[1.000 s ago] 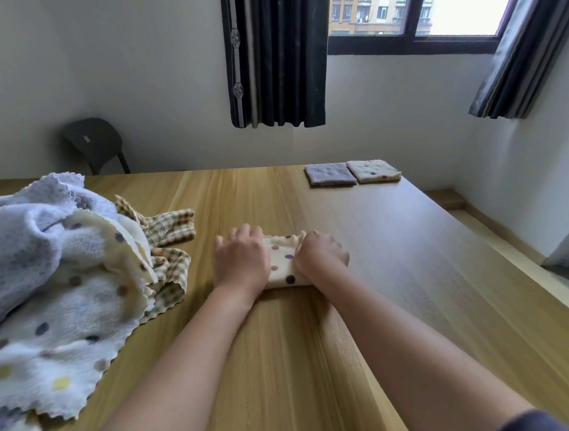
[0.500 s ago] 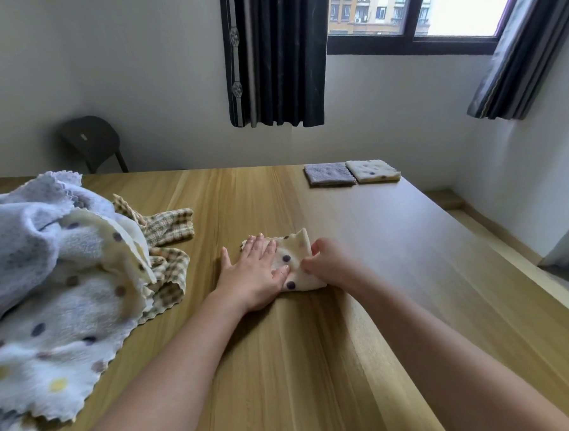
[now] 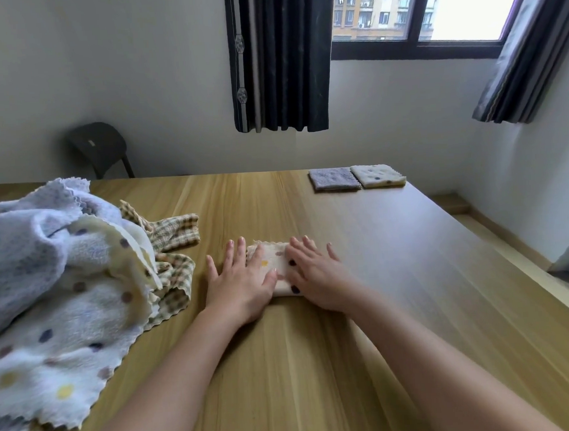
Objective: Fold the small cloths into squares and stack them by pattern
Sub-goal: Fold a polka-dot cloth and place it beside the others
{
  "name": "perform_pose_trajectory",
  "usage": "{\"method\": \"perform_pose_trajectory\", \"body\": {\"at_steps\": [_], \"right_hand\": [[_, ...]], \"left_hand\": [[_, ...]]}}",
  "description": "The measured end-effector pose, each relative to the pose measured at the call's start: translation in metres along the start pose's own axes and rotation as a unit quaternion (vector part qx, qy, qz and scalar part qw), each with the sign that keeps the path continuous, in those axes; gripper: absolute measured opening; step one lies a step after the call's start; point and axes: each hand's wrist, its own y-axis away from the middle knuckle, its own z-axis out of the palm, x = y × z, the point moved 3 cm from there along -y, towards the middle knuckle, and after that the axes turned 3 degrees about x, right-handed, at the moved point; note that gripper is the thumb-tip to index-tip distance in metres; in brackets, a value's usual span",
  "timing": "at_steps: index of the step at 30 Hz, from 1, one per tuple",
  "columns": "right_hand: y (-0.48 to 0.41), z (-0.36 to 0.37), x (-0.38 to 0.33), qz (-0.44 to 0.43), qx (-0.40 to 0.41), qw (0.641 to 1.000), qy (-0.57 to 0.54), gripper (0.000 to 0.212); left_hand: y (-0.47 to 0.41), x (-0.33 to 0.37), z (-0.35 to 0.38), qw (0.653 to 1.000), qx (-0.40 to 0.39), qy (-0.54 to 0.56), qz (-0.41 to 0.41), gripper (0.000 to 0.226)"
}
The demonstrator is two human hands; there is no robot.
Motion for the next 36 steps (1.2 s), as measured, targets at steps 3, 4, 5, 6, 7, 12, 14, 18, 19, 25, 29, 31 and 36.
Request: {"method": "perform_pose_trajectory", "body": {"at_steps": [3,4,5,6,7,12,14,18,19,25,29,31,36], "right_hand": [[0.000,0.007,0.005,0.015,-0.031,0.999,0.018,0.053],[0.000,0.008,0.005,0.021,-0.029,0.999,0.023,0.054],[0.000,0.008,0.005,0.027,-0.027,0.999,0.029,0.055],[0.000,0.009,0.005,0.034,-0.026,0.999,0.032,0.056],[0.001,0.010,0.004,0.043,-0.024,0.998,0.033,0.057],[0.004,0.012,0.002,0.097,-0.005,0.994,0.040,0.060],[0.007,0.010,-0.001,0.126,0.006,0.990,0.065,0.059],[0.013,-0.008,-0.008,0.158,0.046,0.973,0.164,0.050],[0.014,-0.013,-0.008,0.160,0.053,0.969,0.178,0.049],[0.020,-0.004,-0.008,0.019,0.086,0.994,0.058,0.037],[0.024,0.001,-0.001,0.055,0.104,0.990,0.081,0.040],[0.024,0.003,-0.001,0.060,0.098,0.990,0.087,0.045],[0.026,-0.005,0.009,0.068,0.111,0.991,0.034,0.042]], "left_hand": [[-0.001,-0.009,-0.002,0.999,0.000,-0.027,-0.024,0.064],[-0.001,-0.012,-0.004,0.999,0.016,-0.024,-0.040,0.065],[0.000,-0.013,-0.005,0.998,0.040,-0.020,-0.048,0.065],[0.003,-0.012,-0.007,0.997,0.065,-0.014,-0.042,0.065],[0.005,-0.009,-0.007,0.996,0.084,-0.002,-0.024,0.065],[0.011,-0.008,-0.009,0.991,0.134,0.014,0.009,0.060],[0.014,-0.008,-0.011,0.987,0.159,0.032,0.017,0.057],[0.015,-0.005,-0.011,0.984,0.173,0.041,0.021,0.051],[0.014,-0.008,-0.014,0.979,0.195,0.050,0.005,0.049],[0.012,-0.006,-0.010,0.982,0.172,0.078,0.003,0.048],[0.016,-0.002,-0.011,0.979,0.168,0.107,0.052,0.045],[0.019,0.004,-0.008,0.980,0.132,0.110,0.099,0.043],[0.029,0.001,-0.021,0.965,0.190,0.144,0.110,0.015]]}}
